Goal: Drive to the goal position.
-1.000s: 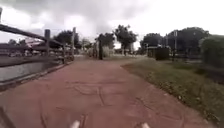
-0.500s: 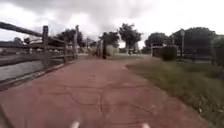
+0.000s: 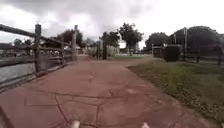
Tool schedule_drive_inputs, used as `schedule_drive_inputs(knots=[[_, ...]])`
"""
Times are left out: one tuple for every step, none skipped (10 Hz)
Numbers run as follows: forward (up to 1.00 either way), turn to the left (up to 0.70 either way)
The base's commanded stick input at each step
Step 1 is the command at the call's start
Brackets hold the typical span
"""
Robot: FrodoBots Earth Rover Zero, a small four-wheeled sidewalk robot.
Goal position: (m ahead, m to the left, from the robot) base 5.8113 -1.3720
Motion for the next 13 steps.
schedule_drive_inputs(knots=[[0.70,0.00],[0.70,0.00],[0.70,0.00],[0.70,0.00],[0.70,0.00],[0.70,0.00],[0.70,0.00],[0.70,0.00],[0.70,0.00],[0.70,0.00],[0.70,0.00],[0.70,0.00],[0.70,0.00]])
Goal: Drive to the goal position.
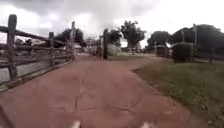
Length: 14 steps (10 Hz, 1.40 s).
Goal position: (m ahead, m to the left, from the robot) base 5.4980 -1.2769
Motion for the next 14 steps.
schedule_drive_inputs(knots=[[0.70,0.00],[0.70,0.00],[0.70,0.00],[0.70,0.00],[0.70,0.00],[0.70,0.00],[0.70,0.00],[0.70,0.00],[0.70,0.00],[0.70,0.00],[0.70,0.00],[0.70,0.00],[0.70,0.00],[0.70,0.00]])
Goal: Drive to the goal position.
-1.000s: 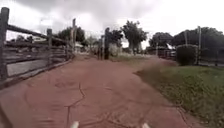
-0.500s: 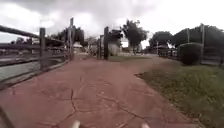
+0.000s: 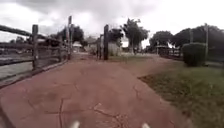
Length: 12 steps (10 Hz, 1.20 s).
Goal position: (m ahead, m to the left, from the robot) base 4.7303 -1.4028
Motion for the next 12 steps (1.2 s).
schedule_drive_inputs(knots=[[0.70,0.00],[0.70,0.00],[0.70,0.00],[0.70,0.00],[0.70,0.00],[0.70,0.00],[0.70,0.00],[0.70,0.00],[0.70,0.00],[0.70,0.00],[0.70,0.00],[0.70,0.00]])
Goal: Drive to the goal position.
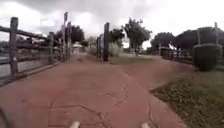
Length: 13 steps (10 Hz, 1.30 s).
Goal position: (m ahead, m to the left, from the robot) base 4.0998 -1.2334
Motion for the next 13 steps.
schedule_drive_inputs(knots=[[0.70,-0.23],[0.70,-0.27],[0.70,-0.27],[0.70,-0.27],[0.70,-0.14],[0.70,-0.01],[0.70,0.00],[0.70,0.00],[0.70,0.00],[0.70,0.00],[0.70,0.00],[0.70,0.00],[0.70,-0.10]])
